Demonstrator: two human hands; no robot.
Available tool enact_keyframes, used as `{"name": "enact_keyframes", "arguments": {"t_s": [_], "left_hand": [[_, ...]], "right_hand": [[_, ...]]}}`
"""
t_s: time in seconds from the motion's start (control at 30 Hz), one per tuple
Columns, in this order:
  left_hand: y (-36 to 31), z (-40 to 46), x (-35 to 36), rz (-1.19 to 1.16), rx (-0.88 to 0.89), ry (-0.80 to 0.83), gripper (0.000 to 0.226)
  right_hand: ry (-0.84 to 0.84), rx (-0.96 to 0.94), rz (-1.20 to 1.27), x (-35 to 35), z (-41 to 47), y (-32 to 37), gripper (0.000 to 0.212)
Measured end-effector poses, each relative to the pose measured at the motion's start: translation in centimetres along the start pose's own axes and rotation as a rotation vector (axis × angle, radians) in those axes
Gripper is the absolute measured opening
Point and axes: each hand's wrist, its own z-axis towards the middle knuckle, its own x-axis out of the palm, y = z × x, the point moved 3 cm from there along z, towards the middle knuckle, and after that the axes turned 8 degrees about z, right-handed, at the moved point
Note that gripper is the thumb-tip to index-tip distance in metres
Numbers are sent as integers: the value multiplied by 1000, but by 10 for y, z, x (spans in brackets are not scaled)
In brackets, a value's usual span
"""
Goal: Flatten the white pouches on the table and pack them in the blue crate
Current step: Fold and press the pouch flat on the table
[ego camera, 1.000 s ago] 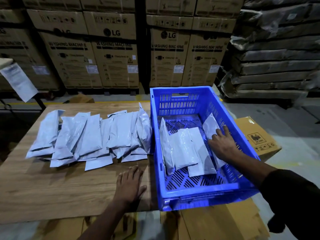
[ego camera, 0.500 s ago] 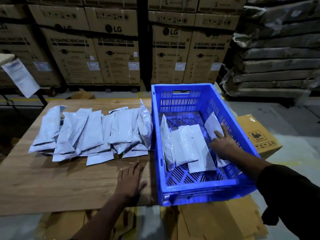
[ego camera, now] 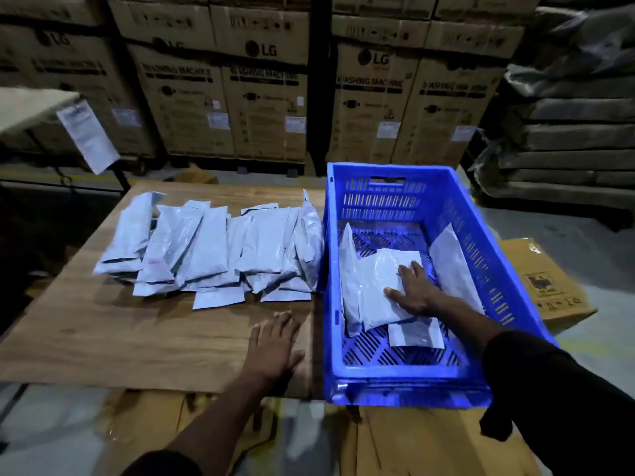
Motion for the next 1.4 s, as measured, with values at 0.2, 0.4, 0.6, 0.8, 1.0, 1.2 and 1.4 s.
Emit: {"name": "enact_keyframes", "arguments": {"t_s": [0.2, 0.4, 0.6, 0.8, 1.0, 1.2, 1.4], "left_hand": [[3, 2, 6, 16, 12, -35, 68], [1, 2, 5, -42, 0, -44, 67], [1, 2, 7, -46, -6, -39, 68], [6, 2, 15, -56, 13, -56, 72], [8, 4, 20, -12, 18, -42, 67], [8, 2, 21, -77, 54, -66, 64], [9, 6, 24, -97, 28, -11, 64]], "right_hand": [[-221, 100, 151, -12, -9, 11, 108], [-297, 90, 421, -22, -11, 34, 79], [-196, 27, 492, -11, -18, 72, 85], [-172, 109, 316, 2, -12, 105, 98], [-176, 326, 472, 12, -3, 126, 79], [-102, 334, 757, 30, 12, 133, 85], [-256, 275, 997, 8, -20, 127, 17]]}}
